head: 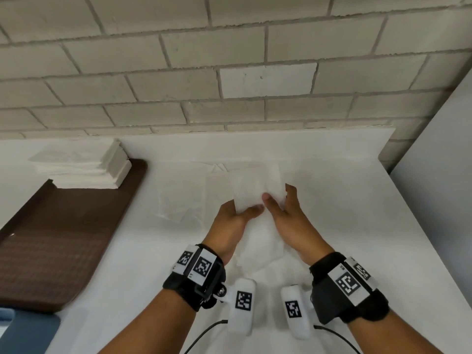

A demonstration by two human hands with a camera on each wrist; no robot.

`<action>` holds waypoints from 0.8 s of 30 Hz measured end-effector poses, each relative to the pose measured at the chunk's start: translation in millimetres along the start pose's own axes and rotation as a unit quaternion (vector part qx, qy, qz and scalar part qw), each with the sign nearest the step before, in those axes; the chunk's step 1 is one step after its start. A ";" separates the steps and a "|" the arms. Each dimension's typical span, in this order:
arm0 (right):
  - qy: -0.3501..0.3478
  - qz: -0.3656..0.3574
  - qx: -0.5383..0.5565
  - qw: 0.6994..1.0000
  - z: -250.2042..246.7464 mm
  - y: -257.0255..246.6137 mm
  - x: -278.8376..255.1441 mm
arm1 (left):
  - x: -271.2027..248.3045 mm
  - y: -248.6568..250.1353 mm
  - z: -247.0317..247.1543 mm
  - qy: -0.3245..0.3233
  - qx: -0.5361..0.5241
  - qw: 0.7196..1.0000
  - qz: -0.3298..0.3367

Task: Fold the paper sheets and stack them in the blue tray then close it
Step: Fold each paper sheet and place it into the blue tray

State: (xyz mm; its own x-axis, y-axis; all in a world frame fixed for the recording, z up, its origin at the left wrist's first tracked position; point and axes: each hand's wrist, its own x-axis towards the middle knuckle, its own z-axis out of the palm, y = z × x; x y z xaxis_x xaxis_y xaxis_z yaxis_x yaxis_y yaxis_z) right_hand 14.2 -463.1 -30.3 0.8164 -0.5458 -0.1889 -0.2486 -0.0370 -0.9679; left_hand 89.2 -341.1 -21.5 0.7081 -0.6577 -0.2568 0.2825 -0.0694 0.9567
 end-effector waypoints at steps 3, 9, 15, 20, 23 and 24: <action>-0.043 0.001 0.035 0.998 0.2 -9.6 -1.9 | -8.6 6.6 -6.9 0.088 0.059 0.988 0.114; -0.084 -0.033 -0.040 0.995 10.6 -10.4 -9.0 | -16.9 -21.4 -21.8 0.088 0.122 0.981 0.126; -0.102 -0.024 -0.104 0.989 28.6 -11.4 -19.9 | -25.0 -9.2 -37.2 0.113 0.032 0.989 0.093; -0.143 -0.075 -0.140 0.977 75.7 -48.0 -41.0 | -55.3 22.7 -73.5 0.140 -0.098 0.980 0.100; -0.179 -0.104 -0.145 0.967 119.9 -73.6 -56.6 | -88.7 45.2 -115.6 0.167 -0.148 0.968 0.116; -0.198 -0.118 -0.143 0.963 137.8 -80.1 -61.9 | -101.6 53.4 -134.7 0.187 -0.151 0.962 0.129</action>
State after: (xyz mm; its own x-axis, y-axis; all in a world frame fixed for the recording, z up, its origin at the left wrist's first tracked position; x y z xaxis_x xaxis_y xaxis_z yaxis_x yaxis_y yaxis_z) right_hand 55.5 -311.0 36.1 0.9882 -0.1350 -0.0727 -0.1195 -0.3812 -0.9167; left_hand 119.5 -177.1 37.3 0.9470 -0.3047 -0.1017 0.2015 0.3171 0.9267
